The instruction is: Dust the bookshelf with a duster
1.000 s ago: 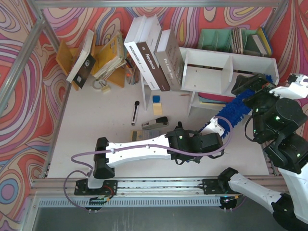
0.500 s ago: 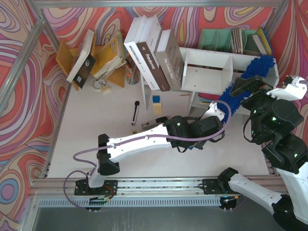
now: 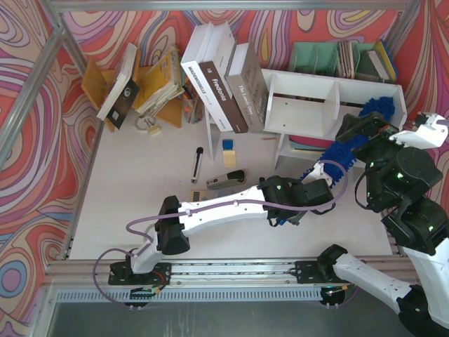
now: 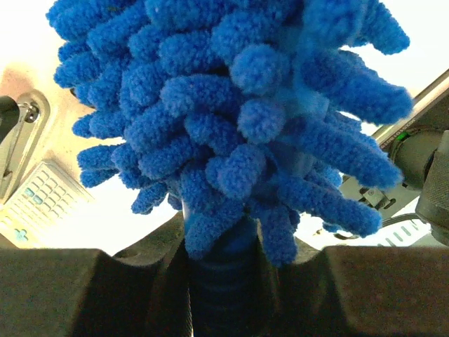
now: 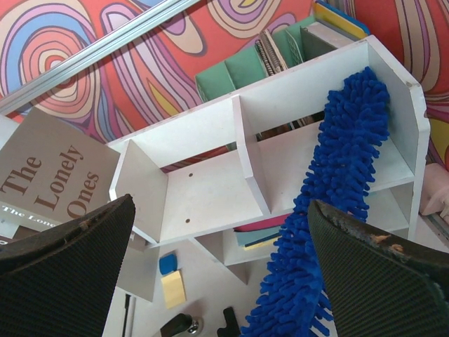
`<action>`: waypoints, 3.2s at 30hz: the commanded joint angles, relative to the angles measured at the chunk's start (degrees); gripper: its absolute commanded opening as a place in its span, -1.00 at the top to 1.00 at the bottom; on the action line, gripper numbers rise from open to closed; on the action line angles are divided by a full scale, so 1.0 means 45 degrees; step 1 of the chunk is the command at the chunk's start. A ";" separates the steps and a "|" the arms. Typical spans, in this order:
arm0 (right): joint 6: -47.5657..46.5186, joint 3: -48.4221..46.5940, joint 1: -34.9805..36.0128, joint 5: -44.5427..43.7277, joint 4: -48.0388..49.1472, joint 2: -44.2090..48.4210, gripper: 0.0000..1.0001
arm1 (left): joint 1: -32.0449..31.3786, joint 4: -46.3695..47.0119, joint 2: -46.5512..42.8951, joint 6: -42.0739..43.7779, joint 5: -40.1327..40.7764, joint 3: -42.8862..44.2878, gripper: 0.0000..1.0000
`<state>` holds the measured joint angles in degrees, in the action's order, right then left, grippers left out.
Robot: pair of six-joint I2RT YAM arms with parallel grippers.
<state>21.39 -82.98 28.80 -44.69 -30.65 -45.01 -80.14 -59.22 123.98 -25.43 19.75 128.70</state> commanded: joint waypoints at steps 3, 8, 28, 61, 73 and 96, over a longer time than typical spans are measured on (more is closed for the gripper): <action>-0.0075 0.0073 -0.0052 -0.0180 0.0396 0.0115 -0.98 | 0.0015 0.0411 -0.1154 0.0691 0.0724 0.0548 1.00; -0.0075 0.0095 -0.0052 -0.0187 0.0444 0.0152 -0.98 | 0.0010 0.0869 -0.1536 0.0804 0.0982 0.0370 1.00; 0.0121 0.0647 -0.0051 -0.0206 0.0479 0.0370 -0.97 | -0.0758 -0.1132 -0.1911 0.0203 0.0786 -0.1476 1.00; 0.0214 0.1201 -0.0047 -0.0494 0.0376 0.0894 -0.97 | -0.0185 -0.1599 -0.0251 0.0667 0.0742 0.2037 1.00; 0.0132 0.1253 -0.0052 -0.0536 0.0464 0.0807 -0.97 | 0.0142 -0.1668 0.0185 0.0578 -0.0036 0.1965 1.00; 0.0334 0.1283 -0.0052 -0.0342 0.0331 0.0740 -0.98 | -0.0639 -0.0641 -0.1266 0.0363 0.0143 -0.0491 1.00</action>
<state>22.46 -77.73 28.80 -46.02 -29.89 -42.11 -82.65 -64.14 117.58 -24.10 22.00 127.74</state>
